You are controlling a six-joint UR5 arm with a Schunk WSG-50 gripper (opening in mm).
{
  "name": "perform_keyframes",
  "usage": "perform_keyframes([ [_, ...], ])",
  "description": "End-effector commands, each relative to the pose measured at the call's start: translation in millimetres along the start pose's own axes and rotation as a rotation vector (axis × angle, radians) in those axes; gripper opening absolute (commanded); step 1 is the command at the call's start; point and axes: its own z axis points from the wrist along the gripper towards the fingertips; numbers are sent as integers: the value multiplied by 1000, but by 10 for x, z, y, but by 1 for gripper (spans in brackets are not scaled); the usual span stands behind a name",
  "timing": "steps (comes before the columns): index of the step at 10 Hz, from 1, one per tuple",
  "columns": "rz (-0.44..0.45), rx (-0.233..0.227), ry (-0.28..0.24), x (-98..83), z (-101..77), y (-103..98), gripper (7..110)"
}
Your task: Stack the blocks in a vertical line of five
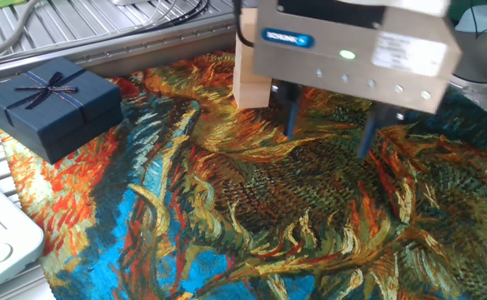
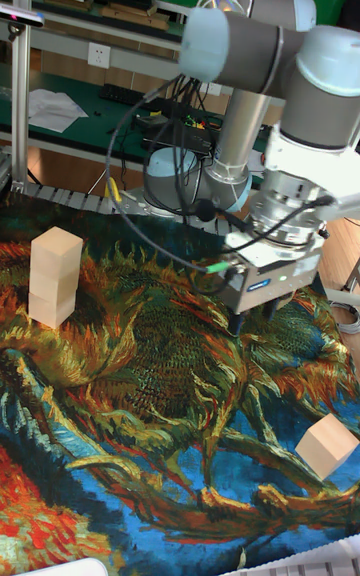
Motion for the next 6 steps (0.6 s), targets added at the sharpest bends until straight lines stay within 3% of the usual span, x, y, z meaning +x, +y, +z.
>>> perform_keyframes([
  [1, 48, 60, 38, 42, -19, -58, 66],
  [2, 53, 110, 88, 169, -37, -179, 66],
  [4, 62, 85, 56, 89, -25, -118, 66],
  [5, 67, 47, 18, -8, -16, -28, 66],
  [6, 112, -25, -27, -127, -14, 147, 66],
])
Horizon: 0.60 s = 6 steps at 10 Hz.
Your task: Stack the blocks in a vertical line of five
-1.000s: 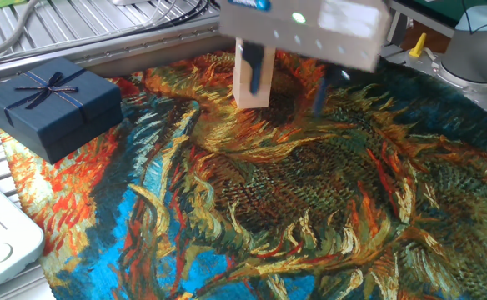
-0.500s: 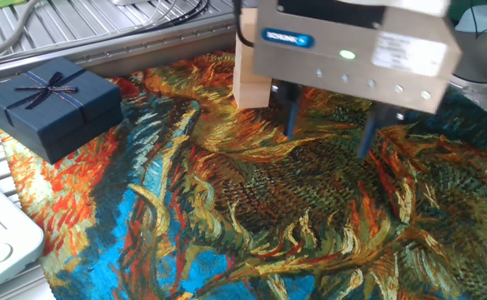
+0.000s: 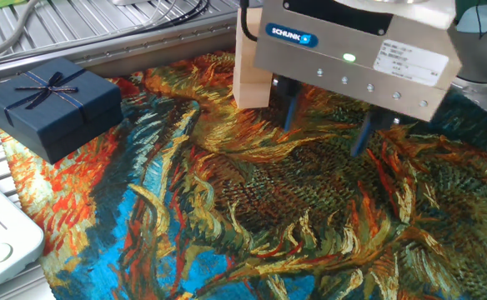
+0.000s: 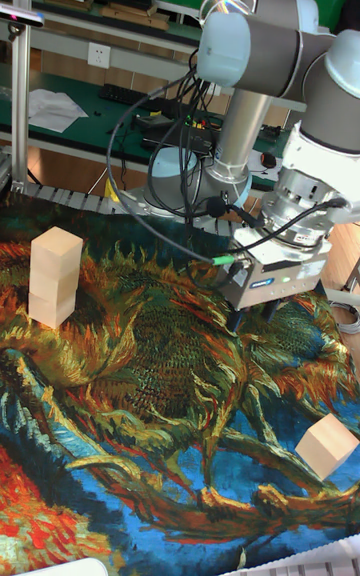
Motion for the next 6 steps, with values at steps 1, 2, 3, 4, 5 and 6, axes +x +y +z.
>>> perform_keyframes([
  [1, 113, -177, -110, -302, -68, 428, 66],
  [2, 175, -228, -147, -414, -105, 534, 66],
  [3, 260, -294, -177, -527, -159, 661, 66],
  [4, 284, -299, -191, -568, -168, 661, 66],
  [5, 290, -316, -228, -664, -200, 683, 66],
  [6, 287, -289, -225, -647, -178, 621, 66],
])
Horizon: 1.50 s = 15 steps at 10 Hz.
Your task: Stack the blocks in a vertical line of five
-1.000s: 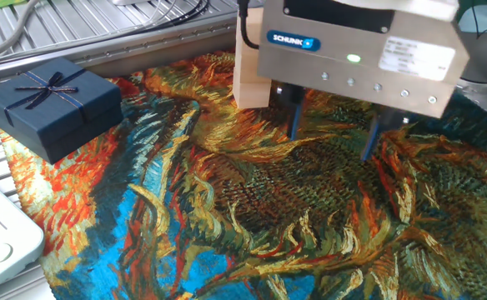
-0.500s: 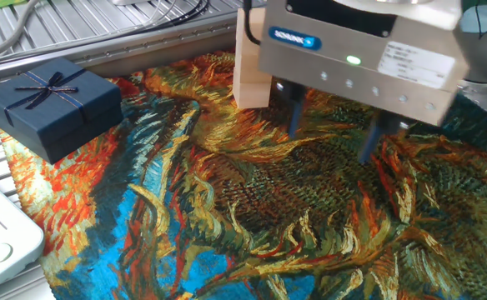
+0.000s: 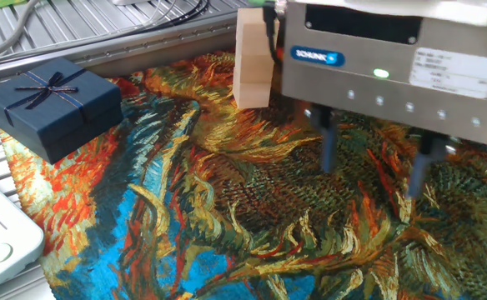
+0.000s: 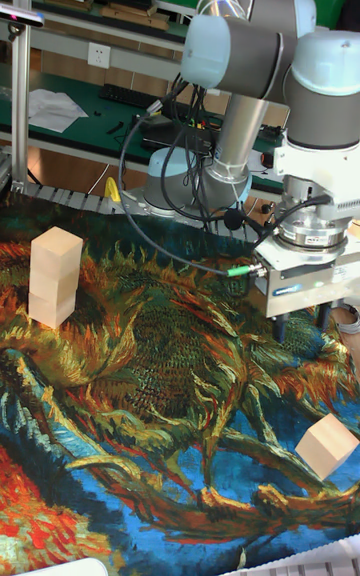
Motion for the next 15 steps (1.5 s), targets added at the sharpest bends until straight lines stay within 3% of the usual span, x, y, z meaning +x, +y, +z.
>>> perform_keyframes([
  [1, 47, -40, -40, -104, -26, 93, 66],
  [2, 0, -19, -20, -52, -23, 43, 66],
  [3, -120, 16, 7, -26, -5, -21, 66],
  [4, -216, 41, 43, -188, 103, 93, 66],
  [5, -236, 47, 67, -359, 226, 348, 88],
  [6, -238, 30, 73, -558, 351, 661, 88],
  [7, -274, 51, 111, -675, 473, 835, 88],
  [8, -329, 87, 151, -704, 619, 824, 88],
  [9, -363, 76, 174, -669, 841, 874, 88],
  [10, -383, 90, 183, -635, 1076, 841, 88],
  [11, -392, 132, 186, -575, 1340, 708, 88],
  [12, -395, 141, 191, -518, 1482, 640, 88],
  [13, -425, 176, 228, -429, 1511, 472, 88],
  [15, -505, 178, 323, -90, 1512, 167, 88],
])
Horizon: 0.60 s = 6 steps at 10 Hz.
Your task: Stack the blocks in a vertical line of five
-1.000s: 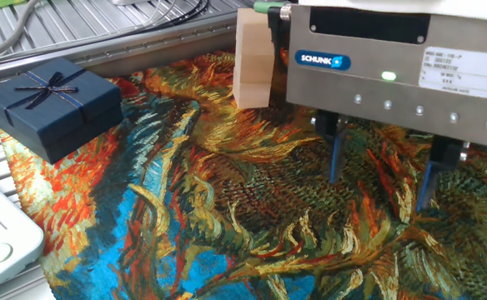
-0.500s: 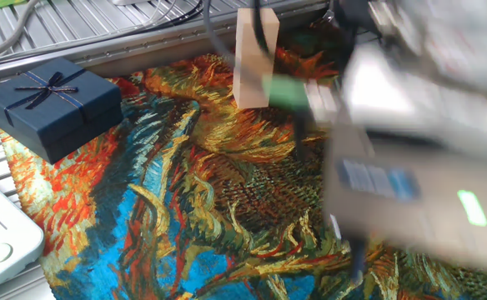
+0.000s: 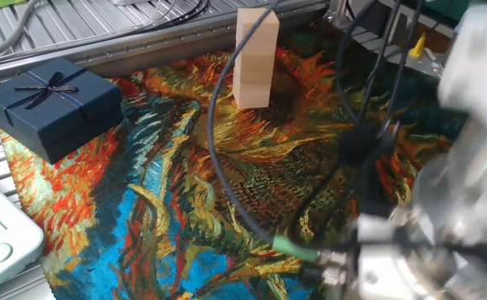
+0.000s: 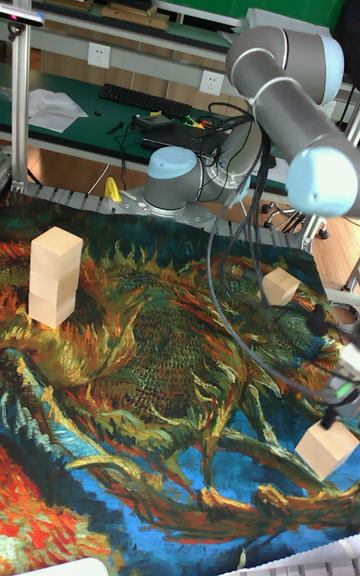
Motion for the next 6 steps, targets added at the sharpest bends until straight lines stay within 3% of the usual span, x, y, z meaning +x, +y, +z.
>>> perform_keyframes([
  [1, -90, -3, 56, 355, 321, -117, 88],
  [2, -63, 20, 42, 294, 275, -168, 88],
  [3, -46, 15, 25, 150, 195, -154, 88],
  [4, -33, -18, -15, -63, 99, -89, 88],
  [6, 2, -74, -54, -270, 55, -3, 88],
])
